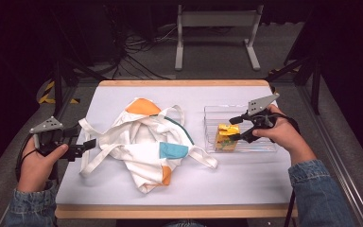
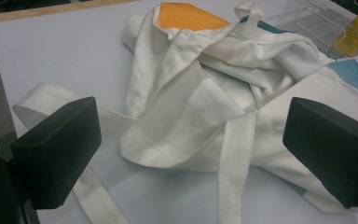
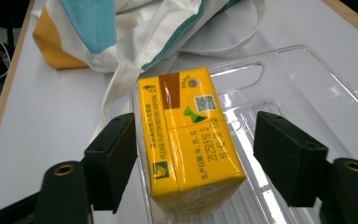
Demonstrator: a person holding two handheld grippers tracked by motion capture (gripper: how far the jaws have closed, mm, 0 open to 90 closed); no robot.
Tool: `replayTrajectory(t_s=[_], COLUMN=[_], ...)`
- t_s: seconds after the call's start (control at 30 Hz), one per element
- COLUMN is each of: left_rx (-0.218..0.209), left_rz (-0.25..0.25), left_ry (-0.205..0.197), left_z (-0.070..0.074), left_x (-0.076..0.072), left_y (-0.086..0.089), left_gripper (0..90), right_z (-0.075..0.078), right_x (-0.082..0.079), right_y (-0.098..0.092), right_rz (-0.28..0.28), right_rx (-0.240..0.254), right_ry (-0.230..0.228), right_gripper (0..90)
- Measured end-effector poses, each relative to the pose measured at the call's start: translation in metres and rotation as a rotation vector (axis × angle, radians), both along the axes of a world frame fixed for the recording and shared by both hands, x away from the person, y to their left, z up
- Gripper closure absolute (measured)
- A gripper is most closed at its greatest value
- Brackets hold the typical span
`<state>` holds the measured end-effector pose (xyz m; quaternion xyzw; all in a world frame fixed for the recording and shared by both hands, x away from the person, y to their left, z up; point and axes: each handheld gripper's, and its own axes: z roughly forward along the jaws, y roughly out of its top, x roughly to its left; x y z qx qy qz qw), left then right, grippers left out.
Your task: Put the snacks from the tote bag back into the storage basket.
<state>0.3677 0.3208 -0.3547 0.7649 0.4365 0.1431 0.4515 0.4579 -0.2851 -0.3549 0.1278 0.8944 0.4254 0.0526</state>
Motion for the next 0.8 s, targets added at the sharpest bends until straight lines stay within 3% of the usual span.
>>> replayTrajectory(t_s=[0.33,0.57,0.8], left_rx=[-0.001,0.008,0.008], left_rz=[-0.008,-0.017,-0.012], left_ry=[-0.008,-0.017,-0.008], left_z=[0.0,-0.001,-0.009], left_x=[-0.004,-0.01,-0.016], left_y=[0.001,0.002,0.005], left_gripper=[4.9,4.7,4.7], right_z=[0.024,0.04,0.054], right_x=[-0.011,-0.025,-0.048], right_y=[-0.002,-0.009,-0.028], right_rz=[-0.076,-0.178,-0.302], right_rx=[0.052,0.082,0.166], right_ry=[-0.053,-0.102,-0.131], right_gripper=[20.6,19.2,19.2])
